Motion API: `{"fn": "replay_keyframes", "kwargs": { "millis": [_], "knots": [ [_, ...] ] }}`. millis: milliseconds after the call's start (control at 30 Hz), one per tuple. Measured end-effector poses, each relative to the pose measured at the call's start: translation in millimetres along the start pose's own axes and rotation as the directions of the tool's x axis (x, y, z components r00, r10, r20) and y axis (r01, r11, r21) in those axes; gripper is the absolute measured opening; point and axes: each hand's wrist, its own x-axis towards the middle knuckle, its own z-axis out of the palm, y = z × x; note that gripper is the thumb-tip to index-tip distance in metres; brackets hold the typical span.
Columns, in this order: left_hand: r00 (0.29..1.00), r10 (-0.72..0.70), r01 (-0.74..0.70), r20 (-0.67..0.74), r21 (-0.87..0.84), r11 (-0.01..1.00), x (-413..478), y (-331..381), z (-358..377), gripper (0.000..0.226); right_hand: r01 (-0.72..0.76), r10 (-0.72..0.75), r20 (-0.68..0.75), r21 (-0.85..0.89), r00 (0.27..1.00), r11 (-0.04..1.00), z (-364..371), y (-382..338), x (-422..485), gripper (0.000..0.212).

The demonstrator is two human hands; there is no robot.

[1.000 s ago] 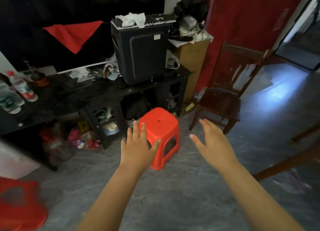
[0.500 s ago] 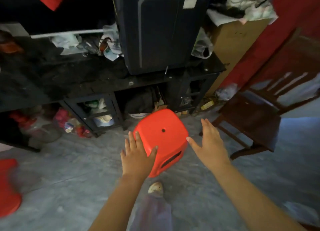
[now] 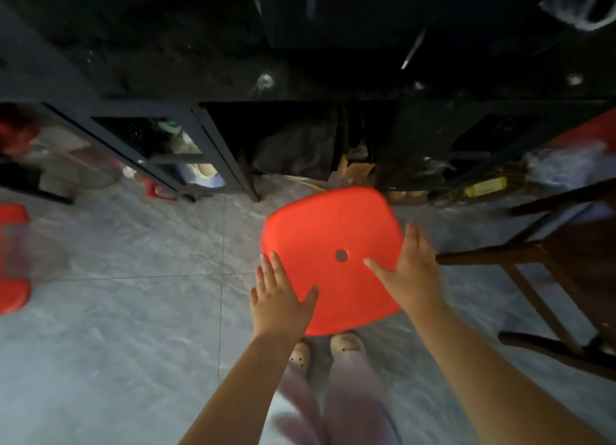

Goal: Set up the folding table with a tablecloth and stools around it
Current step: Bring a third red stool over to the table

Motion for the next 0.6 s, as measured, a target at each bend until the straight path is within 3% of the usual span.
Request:
{"fn": "replay_keyframes", "kwargs": {
  "millis": [233,300,400,600],
  "knots": [
    [0.977,-0.215,0.215,0.001,-0.054,0.975,46,3,49,0.115,-0.038,0.035,0.059,0.059,0.998,0.998,47,40,53,0.118],
    [0.967,-0.252,0.253,0.032,-0.173,0.952,51,3,54,0.12,-0.076,0.064,0.111,0.105,0.992,0.992,51,48,61,0.119],
    [0.967,-0.248,0.247,0.051,-0.398,0.883,53,3,56,0.122,-0.113,0.077,0.162,0.224,0.984,0.968,52,54,70,0.104],
    [0.954,-0.294,0.288,0.06,-0.455,0.842,38,7,29,0.125,-0.064,0.017,0.186,0.249,0.982,0.966,28,43,60,0.084]
  ]
}}
